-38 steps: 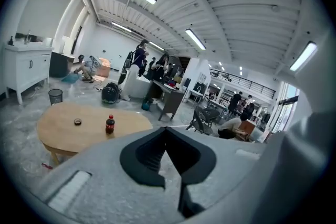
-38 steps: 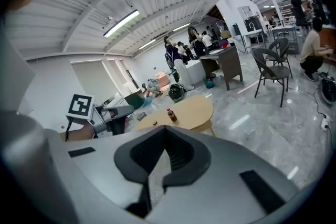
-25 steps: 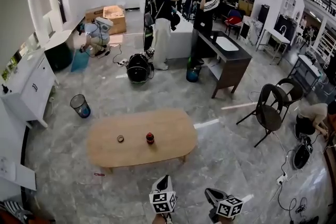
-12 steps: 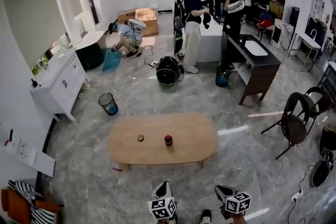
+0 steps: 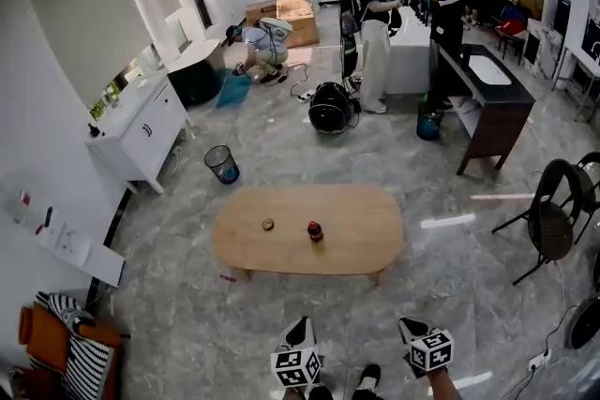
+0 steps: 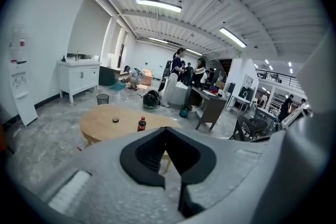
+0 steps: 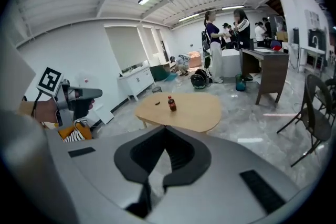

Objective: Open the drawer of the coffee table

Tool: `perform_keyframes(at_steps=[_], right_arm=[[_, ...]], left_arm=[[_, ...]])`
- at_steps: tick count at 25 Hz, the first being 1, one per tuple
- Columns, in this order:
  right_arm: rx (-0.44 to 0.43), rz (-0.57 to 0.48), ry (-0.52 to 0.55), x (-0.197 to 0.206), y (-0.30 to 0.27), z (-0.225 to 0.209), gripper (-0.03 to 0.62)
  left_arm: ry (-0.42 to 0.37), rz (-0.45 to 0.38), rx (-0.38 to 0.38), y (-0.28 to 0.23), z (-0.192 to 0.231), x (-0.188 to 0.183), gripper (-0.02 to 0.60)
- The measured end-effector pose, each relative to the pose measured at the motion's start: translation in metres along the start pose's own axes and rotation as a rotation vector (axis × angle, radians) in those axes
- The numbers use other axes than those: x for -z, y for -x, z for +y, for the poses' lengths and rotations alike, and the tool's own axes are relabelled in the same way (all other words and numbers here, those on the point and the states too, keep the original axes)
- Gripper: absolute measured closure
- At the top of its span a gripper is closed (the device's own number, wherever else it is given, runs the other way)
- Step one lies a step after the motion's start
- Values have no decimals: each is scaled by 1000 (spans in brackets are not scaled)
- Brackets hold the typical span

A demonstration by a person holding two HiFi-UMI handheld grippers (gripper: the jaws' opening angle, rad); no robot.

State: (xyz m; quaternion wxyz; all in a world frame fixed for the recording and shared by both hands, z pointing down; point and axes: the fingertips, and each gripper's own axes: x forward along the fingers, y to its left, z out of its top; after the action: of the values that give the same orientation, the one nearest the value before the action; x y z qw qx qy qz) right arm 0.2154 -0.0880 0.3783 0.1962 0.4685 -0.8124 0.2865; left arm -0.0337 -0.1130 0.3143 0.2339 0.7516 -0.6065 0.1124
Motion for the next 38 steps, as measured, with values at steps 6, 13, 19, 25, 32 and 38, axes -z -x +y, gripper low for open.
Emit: perform_keyframes(at_steps=[6,13,19,25,32,38], right_arm=[[-36,0,-15,9,-10,-20,579],[-7,18,-86,30,-60,-52,579],[0,29,-99,54,-111,-71,579],[-19,17,-45,95,-197,-98,579],[-42,29,7,172,-303,-141,579],[-39,-10,63,216,-363,-195,579]], left_arm=[[-43,4,-18,-6,16,0,572],[-65,61,-25,-51,74,33,572],[-96,47,-68,-82,117,46,572],[-104,16,-101,-145,172,101,572],[-124,35,-102,-231,206,202,571],[-142,-2,-69,-305,221,269,572]])
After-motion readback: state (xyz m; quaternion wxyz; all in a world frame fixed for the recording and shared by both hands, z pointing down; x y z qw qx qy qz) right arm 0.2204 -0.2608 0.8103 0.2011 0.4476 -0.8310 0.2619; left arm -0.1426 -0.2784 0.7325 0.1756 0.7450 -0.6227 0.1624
